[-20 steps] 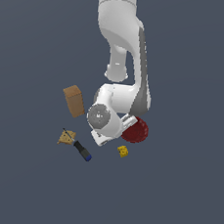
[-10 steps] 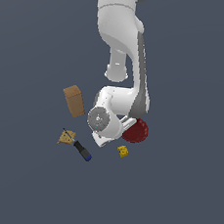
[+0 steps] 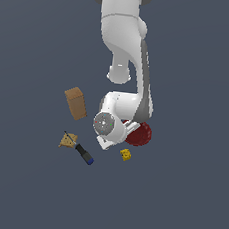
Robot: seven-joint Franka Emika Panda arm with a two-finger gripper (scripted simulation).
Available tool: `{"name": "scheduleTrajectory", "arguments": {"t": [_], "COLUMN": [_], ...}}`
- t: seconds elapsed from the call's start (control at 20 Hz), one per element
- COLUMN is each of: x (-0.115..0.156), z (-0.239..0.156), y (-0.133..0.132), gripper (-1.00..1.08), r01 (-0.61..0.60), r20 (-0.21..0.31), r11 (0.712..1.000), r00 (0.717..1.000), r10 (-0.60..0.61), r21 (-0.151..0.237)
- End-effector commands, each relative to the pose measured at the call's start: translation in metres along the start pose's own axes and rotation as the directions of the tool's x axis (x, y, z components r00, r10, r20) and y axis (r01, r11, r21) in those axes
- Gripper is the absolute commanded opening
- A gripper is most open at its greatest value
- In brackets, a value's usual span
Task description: Pick up a designated object from a clutter of objects.
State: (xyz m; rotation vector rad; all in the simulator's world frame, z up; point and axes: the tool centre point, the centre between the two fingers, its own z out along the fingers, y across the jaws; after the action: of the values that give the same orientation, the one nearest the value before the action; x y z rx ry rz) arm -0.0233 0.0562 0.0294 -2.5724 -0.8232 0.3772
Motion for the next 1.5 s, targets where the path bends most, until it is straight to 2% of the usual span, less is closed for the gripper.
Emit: {"name": "scheduleTrajectory", "arguments": {"t": [0.0,0.8,1.15,1.45], "x": [0.000,-0.007,-0.027,-0.056], "z": [0.001,-0.009,-0.040,-0.083], "y": [0.000,-0.003,-0.014,-0.029], "gripper": [-1.00,-1.00,-1.00,-1.00], "r01": [0.000,0.000,0.000,-0.001], "r20": [-0.001,-0.001,-0.001,-0.002], "r11": [1.000,1.000,1.000,1.000], "r00": [1.000,1.000,1.000,1.000], "r10": [0.000,0.000,0.000,0.001], "r21": [-0.001,-0.001,-0.001,0.000]}}
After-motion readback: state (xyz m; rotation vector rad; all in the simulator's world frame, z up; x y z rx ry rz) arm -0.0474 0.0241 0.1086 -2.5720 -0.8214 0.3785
